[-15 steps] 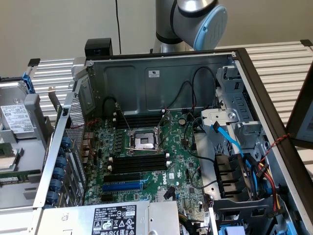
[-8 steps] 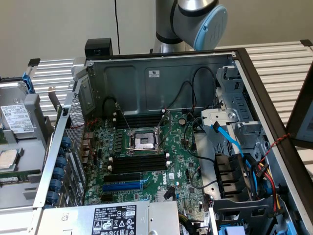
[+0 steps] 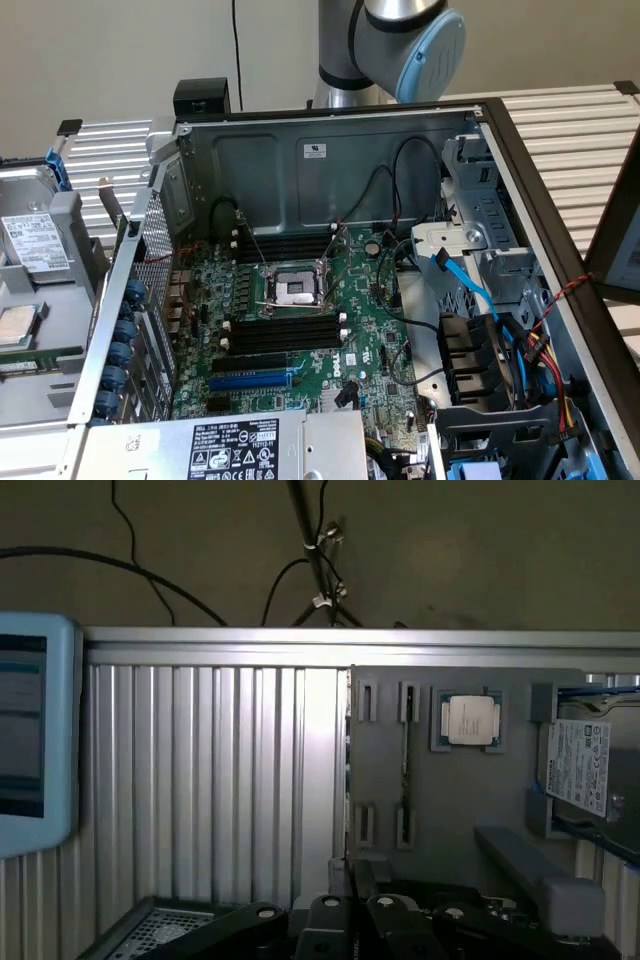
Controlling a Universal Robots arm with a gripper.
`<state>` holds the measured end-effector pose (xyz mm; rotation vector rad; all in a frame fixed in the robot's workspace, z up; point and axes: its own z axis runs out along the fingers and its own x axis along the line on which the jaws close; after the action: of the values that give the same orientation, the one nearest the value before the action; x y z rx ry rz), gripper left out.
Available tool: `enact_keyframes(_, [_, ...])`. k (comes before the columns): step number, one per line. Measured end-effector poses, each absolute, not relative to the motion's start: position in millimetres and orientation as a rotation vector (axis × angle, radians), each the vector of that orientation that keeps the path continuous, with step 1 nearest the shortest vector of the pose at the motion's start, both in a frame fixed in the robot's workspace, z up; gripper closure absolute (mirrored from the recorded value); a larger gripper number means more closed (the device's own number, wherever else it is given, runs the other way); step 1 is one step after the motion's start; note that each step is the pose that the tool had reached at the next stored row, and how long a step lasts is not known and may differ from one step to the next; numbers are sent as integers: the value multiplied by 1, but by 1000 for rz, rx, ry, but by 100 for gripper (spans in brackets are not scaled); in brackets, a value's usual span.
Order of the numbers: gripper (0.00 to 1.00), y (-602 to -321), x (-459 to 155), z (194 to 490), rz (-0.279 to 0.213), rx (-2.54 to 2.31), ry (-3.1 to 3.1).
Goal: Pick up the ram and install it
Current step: 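Pick up the ram and move it above insertion slot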
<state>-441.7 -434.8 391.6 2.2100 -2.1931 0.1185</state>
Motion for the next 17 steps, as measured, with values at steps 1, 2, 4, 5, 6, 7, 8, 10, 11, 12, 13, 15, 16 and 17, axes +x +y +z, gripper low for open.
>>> enact_keyframes(1, [87,-435,-442,396,118,2210,-2193])
enact_keyframes(2, [87,-435,-442,401,119,2210,-2193])
enact_keyframes(4, [87,-435,-442,410,118,2210,-2193])
enact_keyframes(5, [87,-435,-442,413,118,2210,-2193])
enact_keyframes(6, [87,-435,-442,412,119,2210,-2193])
enact_keyframes(7, [87,-435,-442,412,119,2210,-2193])
enact_keyframes(8, [87,-435,-442,412,119,2210,-2193])
enact_keyframes(10, [87,-435,-439,413,119,2210,-2193])
enact_keyframes(11, [87,-435,-434,413,119,2210,-2193])
enact_keyframes(12, [87,-435,-430,413,119,2210,-2193])
enact_keyframes(13, [87,-436,-425,413,119,2210,-2193])
enact_keyframes(15, [87,-436,-416,413,118,2210,-2193])
enact_keyframes(16, [87,-436,-412,413,118,2210,-2193])
enact_keyframes(17, [87,-437,-407,413,118,2210,-2193])
